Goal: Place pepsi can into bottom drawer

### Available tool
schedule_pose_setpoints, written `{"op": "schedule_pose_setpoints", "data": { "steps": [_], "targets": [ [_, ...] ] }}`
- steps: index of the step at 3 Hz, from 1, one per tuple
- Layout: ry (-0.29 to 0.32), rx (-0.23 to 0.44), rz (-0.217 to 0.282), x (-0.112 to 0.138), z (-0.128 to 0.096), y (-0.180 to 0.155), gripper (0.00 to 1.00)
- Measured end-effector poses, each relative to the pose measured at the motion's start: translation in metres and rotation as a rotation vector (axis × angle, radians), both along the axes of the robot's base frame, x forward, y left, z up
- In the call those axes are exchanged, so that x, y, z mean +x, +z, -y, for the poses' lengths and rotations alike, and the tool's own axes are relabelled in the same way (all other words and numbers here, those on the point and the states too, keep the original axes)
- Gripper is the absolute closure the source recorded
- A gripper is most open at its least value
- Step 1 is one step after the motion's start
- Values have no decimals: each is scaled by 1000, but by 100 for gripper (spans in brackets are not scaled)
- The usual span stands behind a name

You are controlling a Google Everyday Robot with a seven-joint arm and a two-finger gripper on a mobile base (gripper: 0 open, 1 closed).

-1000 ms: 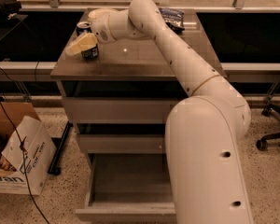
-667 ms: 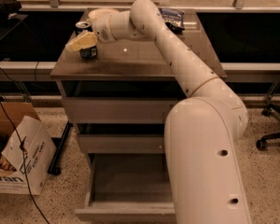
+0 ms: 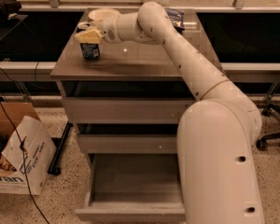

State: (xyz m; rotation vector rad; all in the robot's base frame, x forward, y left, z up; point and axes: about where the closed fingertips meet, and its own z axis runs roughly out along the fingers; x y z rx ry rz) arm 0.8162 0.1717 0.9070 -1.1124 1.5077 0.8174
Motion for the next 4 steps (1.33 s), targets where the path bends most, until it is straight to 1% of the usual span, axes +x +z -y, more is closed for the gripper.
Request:
{"op": "schedule_pose_setpoints", "data": {
  "steps": [1, 2, 3, 4],
  "targets": [
    [-52, 14, -15, -12, 27, 12, 85],
    [-89, 28, -7, -51, 63, 29, 100],
    [-75, 29, 30, -114, 89, 49, 100],
    [-20, 28, 71, -192, 91, 57, 100]
  ]
}}
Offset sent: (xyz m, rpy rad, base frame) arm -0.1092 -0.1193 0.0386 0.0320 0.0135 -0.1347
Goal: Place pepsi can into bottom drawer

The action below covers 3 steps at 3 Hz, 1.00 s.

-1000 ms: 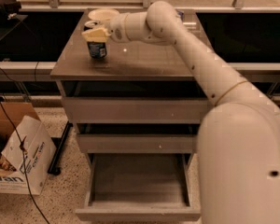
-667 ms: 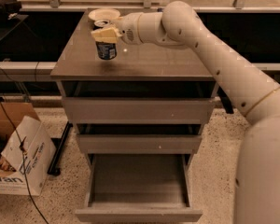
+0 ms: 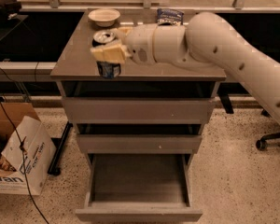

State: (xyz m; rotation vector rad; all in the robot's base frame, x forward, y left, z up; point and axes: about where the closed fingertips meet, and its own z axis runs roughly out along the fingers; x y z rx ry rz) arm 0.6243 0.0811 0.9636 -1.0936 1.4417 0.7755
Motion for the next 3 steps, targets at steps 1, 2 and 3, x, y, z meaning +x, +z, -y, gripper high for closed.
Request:
{"op": "schedule_pose_setpoints", "data": {
  "steps": [1, 2, 3],
  "targets": [
    [28, -14, 62, -68, -8, -9, 100],
    [-38, -31, 30, -115, 9, -82, 100],
    [-78, -27, -52, -134, 15, -149, 100]
  ]
}}
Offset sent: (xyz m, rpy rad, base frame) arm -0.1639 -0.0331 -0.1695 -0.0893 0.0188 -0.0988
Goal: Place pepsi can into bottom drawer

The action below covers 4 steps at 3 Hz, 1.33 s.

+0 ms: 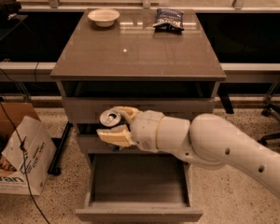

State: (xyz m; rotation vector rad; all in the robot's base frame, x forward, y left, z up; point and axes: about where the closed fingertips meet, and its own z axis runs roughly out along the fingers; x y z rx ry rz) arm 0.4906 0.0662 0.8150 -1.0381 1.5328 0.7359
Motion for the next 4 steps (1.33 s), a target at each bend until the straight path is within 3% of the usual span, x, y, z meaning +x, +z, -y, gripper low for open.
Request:
{"op": "schedule_pose_setpoints", "data": {
  "steps": [1, 2, 4],
  "targets": [
    [-50, 19, -83, -2, 7, -69, 100],
    [-50, 19, -84, -1, 7, -69, 100],
    [-77, 18, -154, 1, 19, -128, 100]
  ]
}}
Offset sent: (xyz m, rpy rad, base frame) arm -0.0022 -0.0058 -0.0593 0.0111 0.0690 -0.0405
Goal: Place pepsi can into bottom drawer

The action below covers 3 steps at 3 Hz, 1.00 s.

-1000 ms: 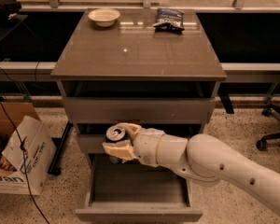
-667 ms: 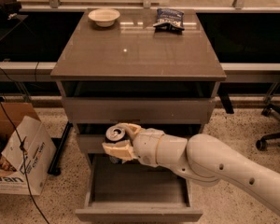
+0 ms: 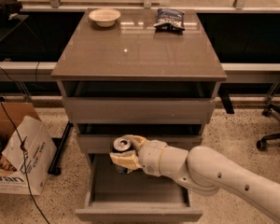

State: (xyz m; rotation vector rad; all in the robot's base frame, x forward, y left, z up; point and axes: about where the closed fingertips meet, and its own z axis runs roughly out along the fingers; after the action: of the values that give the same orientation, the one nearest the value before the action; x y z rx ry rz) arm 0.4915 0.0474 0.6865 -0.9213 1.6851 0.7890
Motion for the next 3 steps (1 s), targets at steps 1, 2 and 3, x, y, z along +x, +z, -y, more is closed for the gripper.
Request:
{"op": "schedule_pose_setpoints", "data": {
  "steps": [1, 2, 3],
  "targets": [
    [-36, 19, -32, 6, 13, -41, 100],
    [-74, 46, -83, 7, 23, -87, 100],
    [-106, 89, -122, 13, 30, -139, 100]
  ]
}}
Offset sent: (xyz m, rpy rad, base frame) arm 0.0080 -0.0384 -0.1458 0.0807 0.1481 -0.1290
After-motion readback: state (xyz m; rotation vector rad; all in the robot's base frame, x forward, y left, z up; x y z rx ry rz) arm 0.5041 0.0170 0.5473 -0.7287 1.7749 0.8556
